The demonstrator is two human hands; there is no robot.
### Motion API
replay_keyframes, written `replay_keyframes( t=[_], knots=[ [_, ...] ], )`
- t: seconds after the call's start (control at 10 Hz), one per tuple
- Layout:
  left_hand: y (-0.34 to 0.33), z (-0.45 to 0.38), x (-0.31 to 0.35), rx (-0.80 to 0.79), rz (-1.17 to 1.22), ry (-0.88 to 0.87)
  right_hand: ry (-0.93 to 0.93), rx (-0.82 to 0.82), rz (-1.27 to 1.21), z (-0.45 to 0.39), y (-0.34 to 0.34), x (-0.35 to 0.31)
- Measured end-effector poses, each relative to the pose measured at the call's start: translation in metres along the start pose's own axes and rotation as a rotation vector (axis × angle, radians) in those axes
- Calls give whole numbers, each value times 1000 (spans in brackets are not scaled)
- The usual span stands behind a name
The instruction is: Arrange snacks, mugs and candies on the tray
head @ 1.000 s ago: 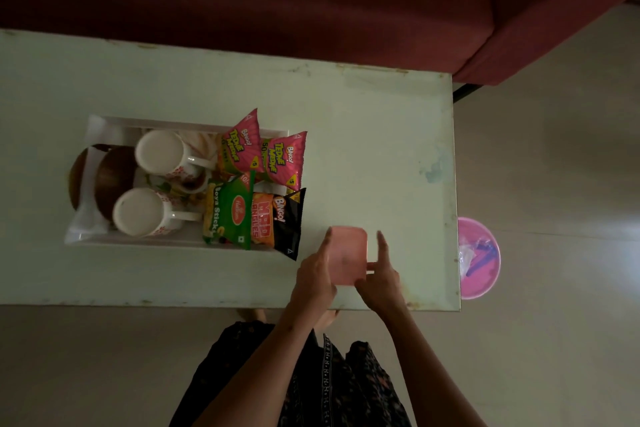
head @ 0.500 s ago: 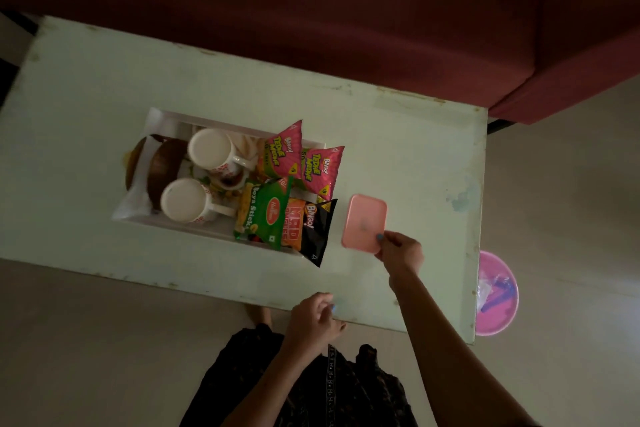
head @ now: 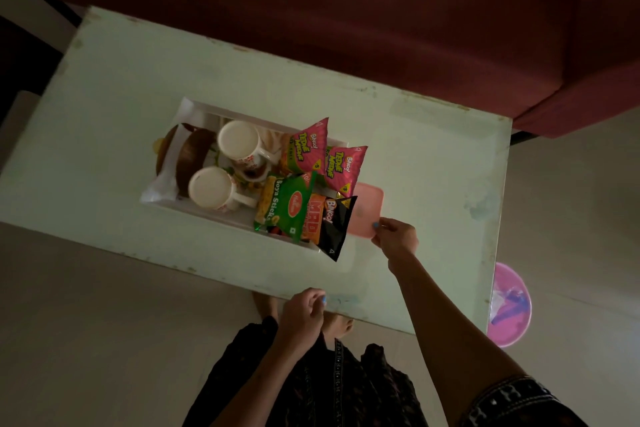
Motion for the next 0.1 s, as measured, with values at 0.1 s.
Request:
replay_keyframes(
  t=[0.1],
  knots=[
    [15,2,0,5,-59,-18,-24,15,18,14,8,12]
  ],
)
Point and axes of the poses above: each hand's wrist, its own z-axis away from the middle knuckle, its own y-axis out of the back of the hand, x = y × z, the point moved 8 cm from there along -z, towards the middle knuckle, and after that the axes turned 3 degrees about z, right-handed, at the moved point
